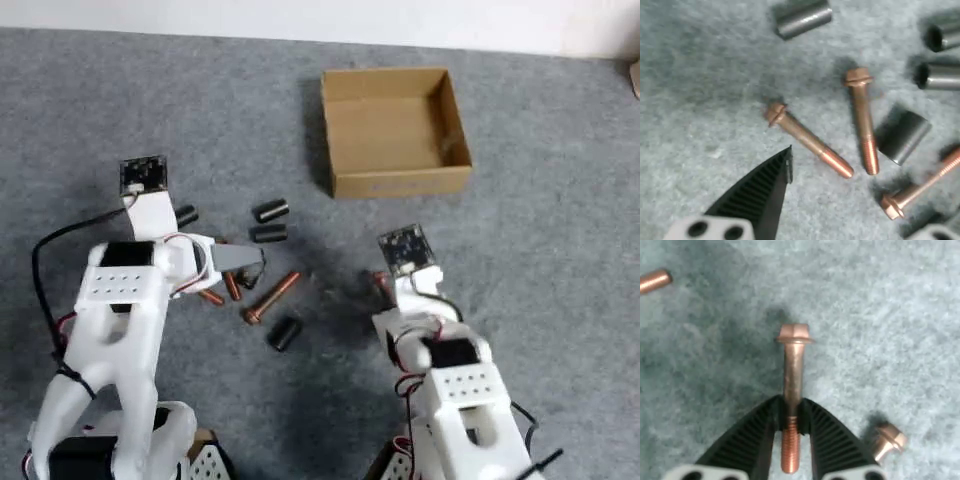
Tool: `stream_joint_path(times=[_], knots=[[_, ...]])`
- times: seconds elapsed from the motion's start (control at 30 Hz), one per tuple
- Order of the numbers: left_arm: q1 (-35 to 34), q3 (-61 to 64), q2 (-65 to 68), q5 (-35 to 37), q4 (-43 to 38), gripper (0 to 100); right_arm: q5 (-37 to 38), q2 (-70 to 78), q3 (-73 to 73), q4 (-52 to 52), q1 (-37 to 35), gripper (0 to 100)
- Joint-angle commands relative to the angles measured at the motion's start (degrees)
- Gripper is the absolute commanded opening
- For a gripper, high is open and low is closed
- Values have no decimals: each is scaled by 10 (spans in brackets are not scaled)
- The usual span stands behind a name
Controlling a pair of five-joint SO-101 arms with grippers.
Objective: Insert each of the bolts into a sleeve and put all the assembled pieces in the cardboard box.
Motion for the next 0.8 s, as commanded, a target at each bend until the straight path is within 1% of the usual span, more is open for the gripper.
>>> stream_joint_path(times=[0.0, 0.07, 0.2, 0.33, 0.43, 0.57, 0.67, 0.73, 0.77], knots=[[-22, -4, -12, 25, -7, 489, 5, -63, 18, -17, -29, 4], [-20, -4, -12, 27, -7, 489, 5, -77, 29, -16, -48, 4], [-7, -2, -12, 22, -4, 489, 4, -83, 35, -16, -51, 4], [29, 0, -12, -53, -1, 489, 4, -83, 35, -16, -51, 4], [52, 0, -12, -93, 18, 489, 4, -83, 35, -16, -51, 4], [53, -1, -8, -94, 17, 489, 4, -83, 35, -16, -51, 4], [56, -21, 37, -94, 20, 489, 5, -83, 36, -16, -51, 4], [57, -60, 95, -94, 25, 489, 5, -83, 36, -16, -51, 4], [59, -85, 129, -94, 41, 489, 5, -83, 36, -16, -51, 4]])
